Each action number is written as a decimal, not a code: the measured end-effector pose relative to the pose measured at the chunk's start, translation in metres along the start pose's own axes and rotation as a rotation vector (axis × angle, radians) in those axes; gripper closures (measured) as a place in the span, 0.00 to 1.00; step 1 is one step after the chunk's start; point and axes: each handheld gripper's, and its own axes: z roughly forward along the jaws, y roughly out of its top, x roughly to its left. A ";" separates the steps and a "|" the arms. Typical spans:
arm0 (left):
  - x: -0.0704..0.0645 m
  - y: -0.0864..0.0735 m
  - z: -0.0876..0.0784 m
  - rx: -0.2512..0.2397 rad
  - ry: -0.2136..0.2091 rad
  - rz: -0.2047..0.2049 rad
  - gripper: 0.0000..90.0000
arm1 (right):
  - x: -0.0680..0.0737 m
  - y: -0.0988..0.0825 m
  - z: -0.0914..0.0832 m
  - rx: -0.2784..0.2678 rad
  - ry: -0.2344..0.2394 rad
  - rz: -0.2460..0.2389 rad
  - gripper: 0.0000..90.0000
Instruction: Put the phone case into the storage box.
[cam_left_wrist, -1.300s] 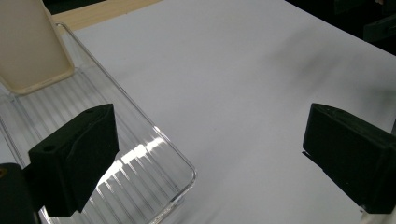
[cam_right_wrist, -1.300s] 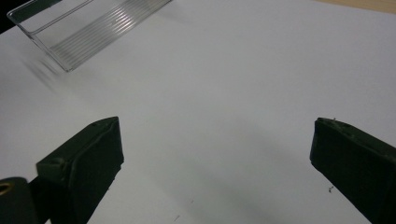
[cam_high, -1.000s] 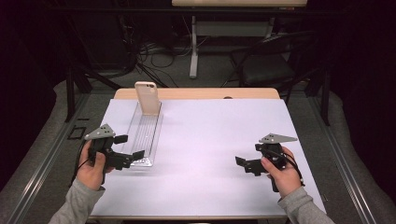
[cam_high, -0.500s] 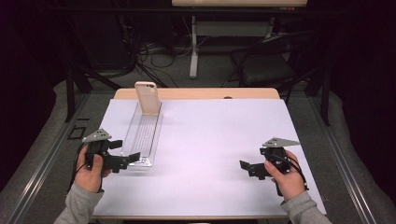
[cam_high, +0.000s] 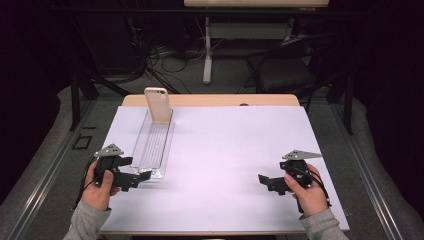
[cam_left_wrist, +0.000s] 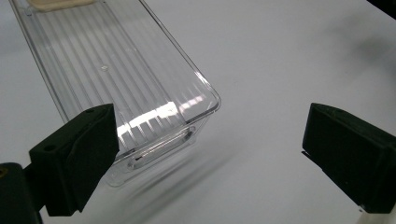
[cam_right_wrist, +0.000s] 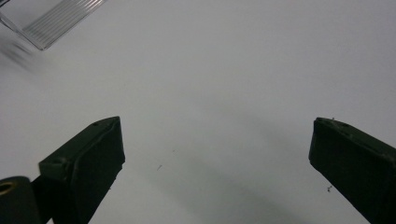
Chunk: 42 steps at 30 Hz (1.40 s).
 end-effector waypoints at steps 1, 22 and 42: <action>0.000 0.000 0.000 0.000 -0.004 0.000 0.05 | 0.001 -0.001 0.000 0.002 0.000 -0.001 0.03; -0.011 -0.011 0.007 0.017 -0.060 0.049 0.06 | 0.014 -0.012 0.001 0.038 0.034 -0.066 0.05; -0.028 -0.016 0.024 0.036 -0.139 0.111 0.08 | 0.029 -0.022 0.018 0.057 0.089 -0.104 0.05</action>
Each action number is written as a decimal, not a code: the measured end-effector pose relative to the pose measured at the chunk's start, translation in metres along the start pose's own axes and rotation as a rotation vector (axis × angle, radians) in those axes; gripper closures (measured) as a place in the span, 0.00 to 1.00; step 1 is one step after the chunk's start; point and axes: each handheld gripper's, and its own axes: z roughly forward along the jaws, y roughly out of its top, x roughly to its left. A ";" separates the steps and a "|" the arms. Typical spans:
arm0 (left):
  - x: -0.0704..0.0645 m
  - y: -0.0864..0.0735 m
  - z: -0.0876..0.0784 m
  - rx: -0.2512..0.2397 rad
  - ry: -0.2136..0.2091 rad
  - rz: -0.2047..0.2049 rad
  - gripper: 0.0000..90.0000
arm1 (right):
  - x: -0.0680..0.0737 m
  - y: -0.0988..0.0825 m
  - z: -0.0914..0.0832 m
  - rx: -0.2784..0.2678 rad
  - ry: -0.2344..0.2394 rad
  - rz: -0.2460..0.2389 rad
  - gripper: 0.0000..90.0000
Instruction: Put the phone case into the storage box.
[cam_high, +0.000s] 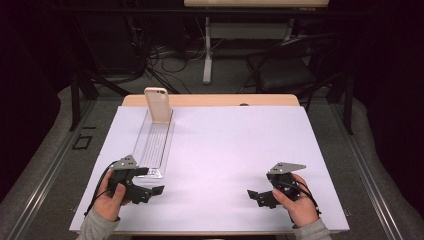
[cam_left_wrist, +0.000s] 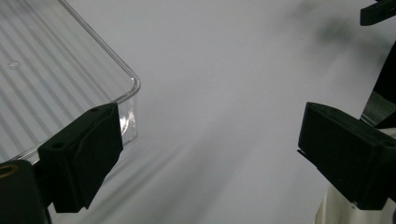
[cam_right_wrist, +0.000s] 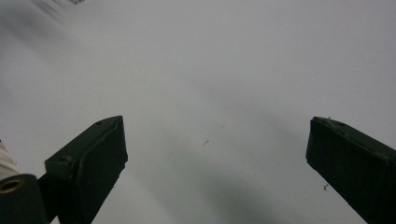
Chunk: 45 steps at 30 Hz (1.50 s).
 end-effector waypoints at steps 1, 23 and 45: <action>0.000 0.000 0.001 0.003 -0.008 0.005 0.09 | 0.000 0.000 0.001 0.000 0.003 -0.007 0.05; -0.011 -0.002 0.015 0.020 -0.009 0.054 0.09 | 0.011 -0.002 0.011 0.015 0.042 -0.042 0.06; -0.010 -0.003 0.018 0.014 -0.006 0.059 0.09 | 0.007 -0.006 0.013 0.011 0.039 -0.035 0.07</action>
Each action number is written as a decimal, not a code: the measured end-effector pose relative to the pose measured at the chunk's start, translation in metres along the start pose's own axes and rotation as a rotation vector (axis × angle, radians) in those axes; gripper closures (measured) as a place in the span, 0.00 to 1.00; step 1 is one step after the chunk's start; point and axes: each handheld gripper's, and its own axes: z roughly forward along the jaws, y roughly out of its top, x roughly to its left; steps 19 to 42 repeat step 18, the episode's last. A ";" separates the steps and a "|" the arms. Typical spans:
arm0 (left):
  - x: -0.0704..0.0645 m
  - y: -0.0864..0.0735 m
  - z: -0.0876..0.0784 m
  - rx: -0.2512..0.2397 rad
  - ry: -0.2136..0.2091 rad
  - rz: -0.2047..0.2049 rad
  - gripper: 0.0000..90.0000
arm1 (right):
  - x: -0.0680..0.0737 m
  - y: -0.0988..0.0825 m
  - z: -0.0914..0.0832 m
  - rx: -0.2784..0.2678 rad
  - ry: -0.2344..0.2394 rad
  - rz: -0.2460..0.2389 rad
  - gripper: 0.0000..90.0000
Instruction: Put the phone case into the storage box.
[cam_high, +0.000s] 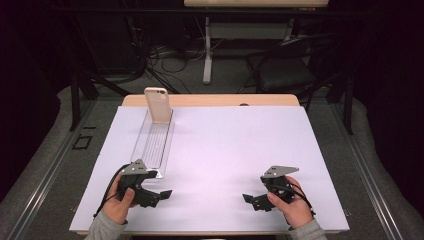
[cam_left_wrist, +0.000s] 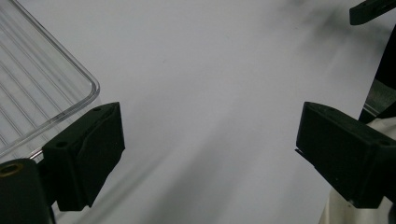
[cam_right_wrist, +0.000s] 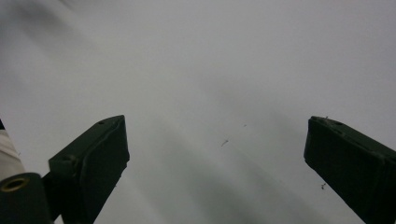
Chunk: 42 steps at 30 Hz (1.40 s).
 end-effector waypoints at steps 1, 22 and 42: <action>0.000 0.000 0.000 -0.002 0.001 -0.003 0.09 | 0.000 0.000 0.000 0.003 -0.001 -0.002 0.07; 0.001 0.001 -0.002 -0.012 0.005 -0.008 0.09 | -0.002 -0.002 0.000 -0.005 -0.007 0.002 0.07; 0.001 0.001 -0.002 -0.012 0.005 -0.008 0.09 | -0.002 -0.002 0.000 -0.005 -0.007 0.002 0.07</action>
